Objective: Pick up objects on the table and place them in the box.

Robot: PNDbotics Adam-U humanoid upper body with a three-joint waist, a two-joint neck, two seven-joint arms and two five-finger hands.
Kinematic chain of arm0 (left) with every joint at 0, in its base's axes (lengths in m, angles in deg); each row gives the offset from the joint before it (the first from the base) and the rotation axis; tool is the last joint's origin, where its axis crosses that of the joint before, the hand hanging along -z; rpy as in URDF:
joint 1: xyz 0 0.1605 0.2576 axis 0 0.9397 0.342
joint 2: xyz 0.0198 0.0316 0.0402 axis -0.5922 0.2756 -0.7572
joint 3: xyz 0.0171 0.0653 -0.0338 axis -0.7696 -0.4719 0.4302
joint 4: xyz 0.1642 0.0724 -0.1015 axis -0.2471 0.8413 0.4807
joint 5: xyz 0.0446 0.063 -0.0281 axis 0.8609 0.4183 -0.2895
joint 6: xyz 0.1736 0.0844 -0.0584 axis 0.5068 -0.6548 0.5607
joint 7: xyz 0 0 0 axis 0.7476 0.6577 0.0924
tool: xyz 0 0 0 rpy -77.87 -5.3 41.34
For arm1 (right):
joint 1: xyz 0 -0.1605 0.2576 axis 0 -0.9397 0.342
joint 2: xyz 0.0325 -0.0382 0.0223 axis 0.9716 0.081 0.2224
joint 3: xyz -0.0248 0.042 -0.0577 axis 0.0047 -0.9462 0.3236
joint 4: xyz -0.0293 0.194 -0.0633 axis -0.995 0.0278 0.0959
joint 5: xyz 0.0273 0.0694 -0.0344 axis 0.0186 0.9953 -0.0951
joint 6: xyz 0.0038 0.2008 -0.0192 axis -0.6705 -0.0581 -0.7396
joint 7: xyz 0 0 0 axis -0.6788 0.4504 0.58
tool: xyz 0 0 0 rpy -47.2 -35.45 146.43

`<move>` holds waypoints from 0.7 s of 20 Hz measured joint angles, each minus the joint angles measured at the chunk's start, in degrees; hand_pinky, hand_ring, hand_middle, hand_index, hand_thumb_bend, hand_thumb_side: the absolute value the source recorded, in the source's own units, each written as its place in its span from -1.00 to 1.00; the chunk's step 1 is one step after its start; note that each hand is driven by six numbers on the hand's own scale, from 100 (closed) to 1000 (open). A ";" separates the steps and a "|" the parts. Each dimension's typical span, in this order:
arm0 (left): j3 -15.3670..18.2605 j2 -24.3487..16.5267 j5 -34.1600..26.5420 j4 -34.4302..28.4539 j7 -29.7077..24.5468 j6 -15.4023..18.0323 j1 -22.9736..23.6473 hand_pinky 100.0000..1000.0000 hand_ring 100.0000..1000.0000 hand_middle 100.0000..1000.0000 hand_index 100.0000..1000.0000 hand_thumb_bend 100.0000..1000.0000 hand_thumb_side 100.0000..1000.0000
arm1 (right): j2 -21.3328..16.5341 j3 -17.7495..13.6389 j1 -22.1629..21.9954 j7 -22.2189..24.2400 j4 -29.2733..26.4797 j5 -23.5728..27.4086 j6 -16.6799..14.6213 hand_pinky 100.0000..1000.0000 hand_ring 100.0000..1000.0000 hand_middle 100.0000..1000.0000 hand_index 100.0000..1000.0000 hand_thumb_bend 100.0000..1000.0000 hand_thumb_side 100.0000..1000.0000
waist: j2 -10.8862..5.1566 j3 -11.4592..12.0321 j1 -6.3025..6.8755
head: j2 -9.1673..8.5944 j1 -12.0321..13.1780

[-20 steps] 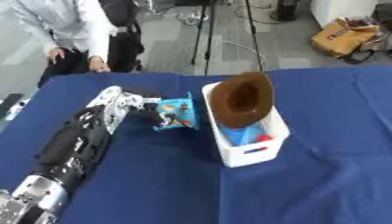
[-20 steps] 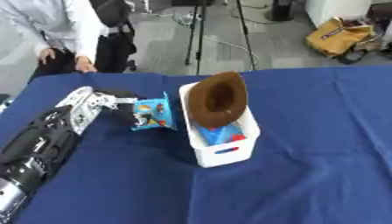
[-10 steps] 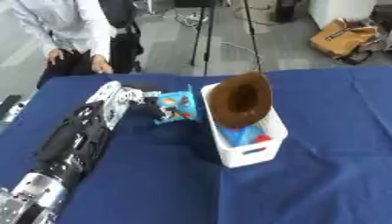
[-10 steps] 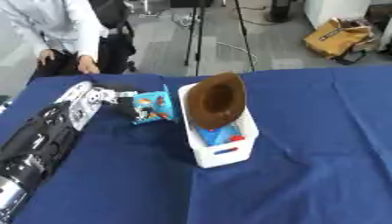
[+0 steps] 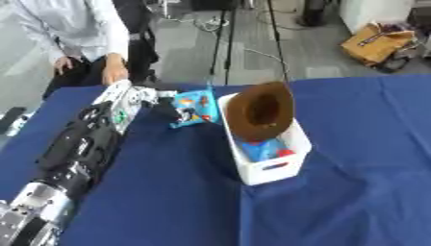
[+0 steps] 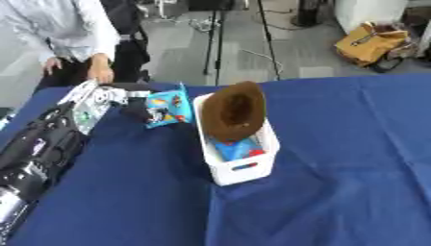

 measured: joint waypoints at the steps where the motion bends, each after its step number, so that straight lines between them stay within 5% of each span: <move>1: 0.10 -0.14 -0.02 -0.01 -0.16 -0.02 -0.08 1.00 0.23 0.20 1.00 -1.00 0.13 | 0.00 0.00 0.00 0.00 0.00 0.00 0.01 0.62 0.43 0.14 0.16 -1.00 0.71 | -0.01 0.02 0.00 | 0.01 -0.03; 14: 0.48 -0.86 -0.47 -0.38 -1.60 -0.18 -1.08 1.00 0.23 0.19 1.00 -1.00 0.12 | 0.00 -0.03 -0.23 -0.01 0.00 -0.03 0.04 0.62 0.43 0.14 0.15 -1.00 0.70 | -0.63 0.18 0.28 | 0.48 -0.07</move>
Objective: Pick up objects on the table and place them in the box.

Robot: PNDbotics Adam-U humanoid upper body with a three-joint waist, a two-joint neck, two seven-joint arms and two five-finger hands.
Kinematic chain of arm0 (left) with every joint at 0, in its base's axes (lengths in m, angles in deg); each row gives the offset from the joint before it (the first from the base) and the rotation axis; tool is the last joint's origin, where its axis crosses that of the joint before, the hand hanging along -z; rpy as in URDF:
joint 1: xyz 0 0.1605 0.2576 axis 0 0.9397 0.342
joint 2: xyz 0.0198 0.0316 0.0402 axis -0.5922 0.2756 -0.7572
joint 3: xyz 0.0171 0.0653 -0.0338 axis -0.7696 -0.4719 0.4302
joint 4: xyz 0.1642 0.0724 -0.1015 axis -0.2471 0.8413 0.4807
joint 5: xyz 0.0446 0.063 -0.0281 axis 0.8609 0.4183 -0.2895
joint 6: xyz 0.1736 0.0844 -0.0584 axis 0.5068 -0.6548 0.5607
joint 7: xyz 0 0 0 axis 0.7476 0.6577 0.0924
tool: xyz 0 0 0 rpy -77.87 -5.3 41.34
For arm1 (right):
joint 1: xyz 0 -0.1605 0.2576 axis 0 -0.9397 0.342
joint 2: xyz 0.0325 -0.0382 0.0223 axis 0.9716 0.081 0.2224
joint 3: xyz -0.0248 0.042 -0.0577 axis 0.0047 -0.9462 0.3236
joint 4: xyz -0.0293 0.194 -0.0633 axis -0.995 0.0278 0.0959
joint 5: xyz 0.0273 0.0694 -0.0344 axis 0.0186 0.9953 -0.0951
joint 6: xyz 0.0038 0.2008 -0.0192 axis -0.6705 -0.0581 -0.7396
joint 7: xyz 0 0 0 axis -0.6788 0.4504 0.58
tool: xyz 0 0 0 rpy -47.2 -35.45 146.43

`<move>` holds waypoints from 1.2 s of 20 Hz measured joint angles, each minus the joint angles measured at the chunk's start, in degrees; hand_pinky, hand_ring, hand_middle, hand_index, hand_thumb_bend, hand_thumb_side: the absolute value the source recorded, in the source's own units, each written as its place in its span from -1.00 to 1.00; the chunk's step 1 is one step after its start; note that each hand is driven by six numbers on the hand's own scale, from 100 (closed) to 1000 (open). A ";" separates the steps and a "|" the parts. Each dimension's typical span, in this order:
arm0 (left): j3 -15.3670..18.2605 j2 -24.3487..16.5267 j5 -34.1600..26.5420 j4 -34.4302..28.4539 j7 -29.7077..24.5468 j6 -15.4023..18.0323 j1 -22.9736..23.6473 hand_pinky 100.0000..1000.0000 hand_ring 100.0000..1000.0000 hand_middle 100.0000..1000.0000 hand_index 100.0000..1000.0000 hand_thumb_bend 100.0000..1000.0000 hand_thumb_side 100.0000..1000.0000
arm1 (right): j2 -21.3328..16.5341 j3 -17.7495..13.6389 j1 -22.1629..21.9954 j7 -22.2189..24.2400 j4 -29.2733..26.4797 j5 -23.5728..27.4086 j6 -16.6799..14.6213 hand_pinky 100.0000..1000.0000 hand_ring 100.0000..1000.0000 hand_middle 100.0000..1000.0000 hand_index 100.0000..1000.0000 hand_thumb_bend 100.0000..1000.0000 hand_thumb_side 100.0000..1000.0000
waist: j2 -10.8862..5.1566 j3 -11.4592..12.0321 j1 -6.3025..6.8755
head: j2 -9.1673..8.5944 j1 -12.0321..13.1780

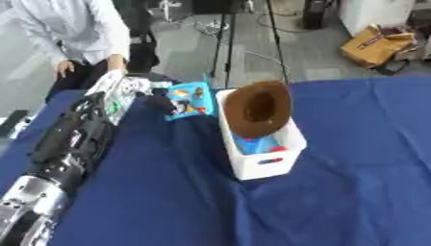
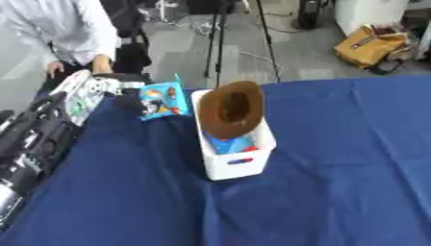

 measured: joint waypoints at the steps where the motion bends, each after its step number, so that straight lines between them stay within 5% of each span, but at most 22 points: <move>1: 0.09 0.00 -0.01 0.00 -0.06 0.02 -0.02 1.00 0.23 0.19 1.00 -1.00 0.12 | 0.00 0.00 -0.01 0.00 0.00 0.00 0.00 0.62 0.43 0.14 0.15 -1.00 0.70 | -0.01 0.00 0.01 | 0.00 0.00; 24: 0.69 0.57 -4.08 -2.36 -0.83 -0.02 -2.02 1.00 0.19 0.15 1.00 -1.00 0.10 | 0.00 0.04 0.01 0.07 0.00 0.00 0.11 0.62 0.43 0.14 0.15 -1.00 0.69 | -0.22 -0.22 0.14 | 0.09 0.15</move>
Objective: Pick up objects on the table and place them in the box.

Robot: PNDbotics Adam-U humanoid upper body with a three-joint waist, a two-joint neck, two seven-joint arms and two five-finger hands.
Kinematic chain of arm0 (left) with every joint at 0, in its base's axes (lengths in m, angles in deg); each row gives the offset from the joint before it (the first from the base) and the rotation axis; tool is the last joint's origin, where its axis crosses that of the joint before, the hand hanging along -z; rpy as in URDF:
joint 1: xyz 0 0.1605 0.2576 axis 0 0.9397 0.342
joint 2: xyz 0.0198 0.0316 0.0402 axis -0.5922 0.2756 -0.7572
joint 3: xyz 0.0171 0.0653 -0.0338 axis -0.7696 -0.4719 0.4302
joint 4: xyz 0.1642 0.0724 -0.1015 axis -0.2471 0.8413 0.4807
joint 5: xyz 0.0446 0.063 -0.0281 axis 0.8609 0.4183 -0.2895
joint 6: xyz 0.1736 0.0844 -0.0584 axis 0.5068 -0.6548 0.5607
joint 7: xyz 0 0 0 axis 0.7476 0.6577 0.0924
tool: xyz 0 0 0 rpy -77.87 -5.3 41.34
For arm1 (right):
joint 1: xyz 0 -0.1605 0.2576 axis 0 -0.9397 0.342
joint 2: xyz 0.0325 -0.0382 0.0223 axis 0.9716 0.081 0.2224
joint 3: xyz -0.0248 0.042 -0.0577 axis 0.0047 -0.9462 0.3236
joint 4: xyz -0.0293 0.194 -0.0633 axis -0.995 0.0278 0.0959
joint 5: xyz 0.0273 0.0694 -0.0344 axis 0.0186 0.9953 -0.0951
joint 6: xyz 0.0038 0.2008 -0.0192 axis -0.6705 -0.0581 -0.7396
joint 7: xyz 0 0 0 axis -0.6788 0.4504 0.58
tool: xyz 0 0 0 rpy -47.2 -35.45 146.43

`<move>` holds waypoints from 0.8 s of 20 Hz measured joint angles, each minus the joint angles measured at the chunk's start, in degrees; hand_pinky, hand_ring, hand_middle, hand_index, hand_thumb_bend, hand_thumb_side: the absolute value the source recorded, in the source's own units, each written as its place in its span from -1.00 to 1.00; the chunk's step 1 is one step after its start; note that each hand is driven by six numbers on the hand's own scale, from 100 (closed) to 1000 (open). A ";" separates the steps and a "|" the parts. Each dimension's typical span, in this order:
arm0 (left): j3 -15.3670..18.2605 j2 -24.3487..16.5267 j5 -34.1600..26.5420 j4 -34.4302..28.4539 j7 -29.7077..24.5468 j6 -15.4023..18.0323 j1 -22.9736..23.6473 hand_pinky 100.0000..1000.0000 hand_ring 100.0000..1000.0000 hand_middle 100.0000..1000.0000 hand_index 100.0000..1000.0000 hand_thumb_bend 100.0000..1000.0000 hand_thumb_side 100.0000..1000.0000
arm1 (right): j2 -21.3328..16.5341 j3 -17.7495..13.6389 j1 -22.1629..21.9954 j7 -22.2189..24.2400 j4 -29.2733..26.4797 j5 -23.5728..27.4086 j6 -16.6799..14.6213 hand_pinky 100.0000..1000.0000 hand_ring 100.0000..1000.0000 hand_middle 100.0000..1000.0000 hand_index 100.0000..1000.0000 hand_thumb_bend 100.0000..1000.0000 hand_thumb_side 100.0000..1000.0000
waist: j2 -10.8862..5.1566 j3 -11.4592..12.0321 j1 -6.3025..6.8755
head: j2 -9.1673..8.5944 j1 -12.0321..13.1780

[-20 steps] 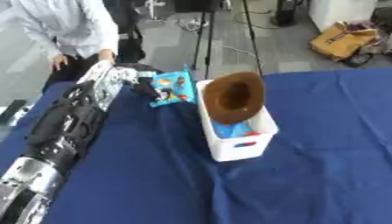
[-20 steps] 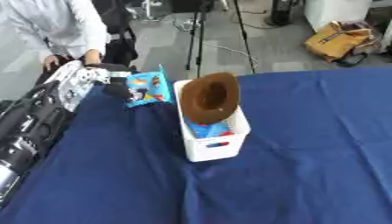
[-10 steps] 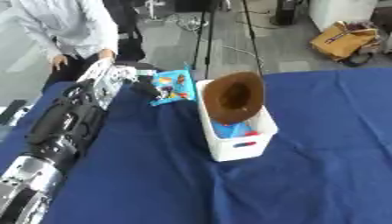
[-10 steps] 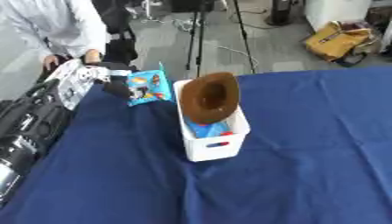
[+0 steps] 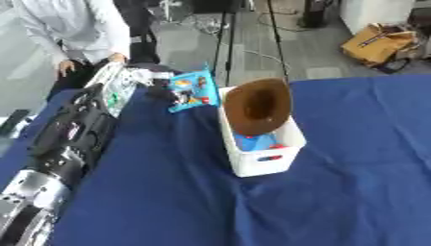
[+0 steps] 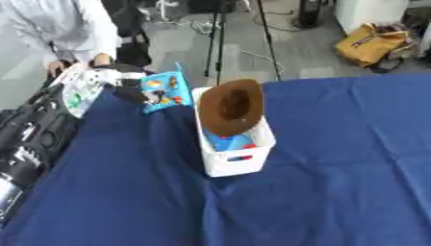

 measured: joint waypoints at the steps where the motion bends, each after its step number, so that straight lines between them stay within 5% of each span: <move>1: 0.06 0.12 -0.16 -0.27 -0.07 -0.04 -0.37 1.00 0.19 0.15 1.00 -1.00 0.10 | 0.00 0.00 0.00 0.00 0.00 0.00 0.00 0.62 0.43 0.14 0.15 -1.00 0.69 | -0.11 -0.01 0.10 | 0.02 0.03; 16: 0.16 0.19 -1.07 -0.82 -1.38 -0.22 -1.46 1.00 0.16 0.12 1.00 -1.00 0.08 | 0.00 0.00 -0.13 0.00 0.00 0.00 0.04 0.63 0.43 0.13 0.15 -1.00 0.68 | -0.77 -0.12 0.25 | 0.47 0.24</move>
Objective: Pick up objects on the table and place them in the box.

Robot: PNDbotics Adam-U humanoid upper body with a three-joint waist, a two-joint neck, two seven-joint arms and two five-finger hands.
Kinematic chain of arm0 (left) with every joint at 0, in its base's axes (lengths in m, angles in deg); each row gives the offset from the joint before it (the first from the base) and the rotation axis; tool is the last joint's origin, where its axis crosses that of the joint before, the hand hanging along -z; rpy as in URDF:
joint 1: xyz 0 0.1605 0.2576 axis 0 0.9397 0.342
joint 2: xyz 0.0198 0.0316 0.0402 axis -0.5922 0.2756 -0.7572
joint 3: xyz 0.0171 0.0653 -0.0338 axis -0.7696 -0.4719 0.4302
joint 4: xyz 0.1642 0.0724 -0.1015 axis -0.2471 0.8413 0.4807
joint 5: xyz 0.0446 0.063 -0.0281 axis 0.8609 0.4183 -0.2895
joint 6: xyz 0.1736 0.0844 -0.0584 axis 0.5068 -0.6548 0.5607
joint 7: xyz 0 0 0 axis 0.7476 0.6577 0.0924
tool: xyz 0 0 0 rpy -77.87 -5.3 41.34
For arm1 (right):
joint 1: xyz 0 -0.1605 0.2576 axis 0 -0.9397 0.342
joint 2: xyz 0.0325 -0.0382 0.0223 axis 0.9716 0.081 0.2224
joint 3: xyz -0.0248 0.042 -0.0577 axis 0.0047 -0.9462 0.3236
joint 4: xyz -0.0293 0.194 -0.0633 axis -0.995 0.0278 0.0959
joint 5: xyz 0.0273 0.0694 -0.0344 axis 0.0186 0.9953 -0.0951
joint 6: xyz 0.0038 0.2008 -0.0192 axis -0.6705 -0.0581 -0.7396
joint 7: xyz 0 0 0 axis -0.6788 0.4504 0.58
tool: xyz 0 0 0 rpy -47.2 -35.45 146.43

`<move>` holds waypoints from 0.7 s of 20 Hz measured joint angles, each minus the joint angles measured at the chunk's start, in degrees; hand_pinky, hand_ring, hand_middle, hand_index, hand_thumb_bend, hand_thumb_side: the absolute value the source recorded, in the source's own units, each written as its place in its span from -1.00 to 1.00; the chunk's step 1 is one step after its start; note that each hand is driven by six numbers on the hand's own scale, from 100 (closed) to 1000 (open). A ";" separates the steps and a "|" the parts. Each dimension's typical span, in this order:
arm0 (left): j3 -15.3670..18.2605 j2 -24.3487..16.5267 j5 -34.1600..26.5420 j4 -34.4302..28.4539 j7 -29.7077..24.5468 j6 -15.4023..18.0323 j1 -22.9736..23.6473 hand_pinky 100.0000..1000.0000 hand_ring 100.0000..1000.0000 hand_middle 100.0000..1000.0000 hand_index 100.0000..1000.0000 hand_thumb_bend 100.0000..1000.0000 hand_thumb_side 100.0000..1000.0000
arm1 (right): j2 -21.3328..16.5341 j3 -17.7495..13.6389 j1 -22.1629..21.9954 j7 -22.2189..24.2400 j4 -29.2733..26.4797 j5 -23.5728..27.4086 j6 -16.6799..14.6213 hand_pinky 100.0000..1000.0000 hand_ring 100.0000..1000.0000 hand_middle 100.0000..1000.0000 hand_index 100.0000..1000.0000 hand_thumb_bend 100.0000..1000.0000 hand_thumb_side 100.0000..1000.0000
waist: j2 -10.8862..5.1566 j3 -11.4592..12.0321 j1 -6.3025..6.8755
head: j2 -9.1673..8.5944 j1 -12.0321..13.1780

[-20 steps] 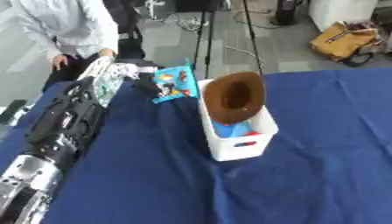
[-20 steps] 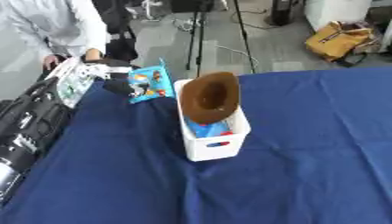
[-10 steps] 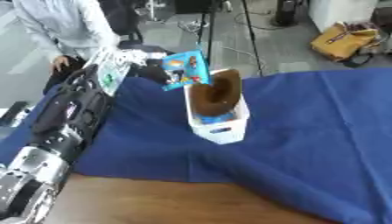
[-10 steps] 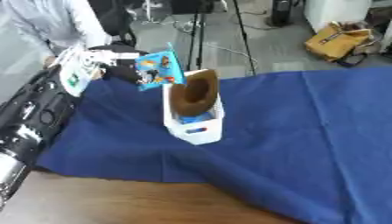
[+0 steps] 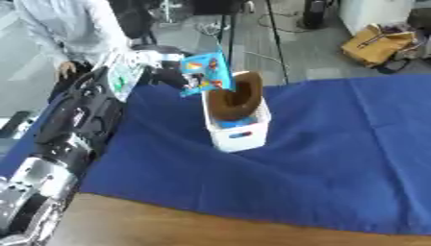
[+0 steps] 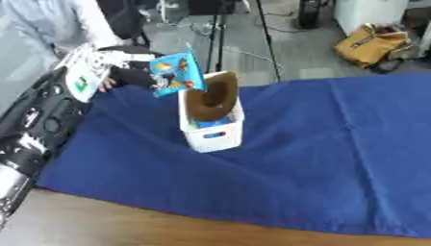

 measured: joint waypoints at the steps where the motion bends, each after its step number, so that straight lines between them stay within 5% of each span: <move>1: 0.00 0.14 -0.06 -0.01 -0.11 0.02 -0.03 1.00 0.16 0.12 1.00 -1.00 0.08 | 0.00 0.00 -0.07 0.00 0.00 0.00 0.00 0.63 0.43 0.13 0.15 -1.00 0.68 | -0.01 0.00 0.03 | 0.00 0.06; 14: -0.01 1.40 -0.08 -0.01 -0.90 -0.02 -0.76 1.00 0.16 0.11 1.00 -1.00 0.11 | 0.00 0.02 -0.12 -0.01 0.00 0.00 0.01 0.64 0.44 0.13 0.14 -1.00 0.67 | -0.06 -0.56 0.08 | 0.00 0.41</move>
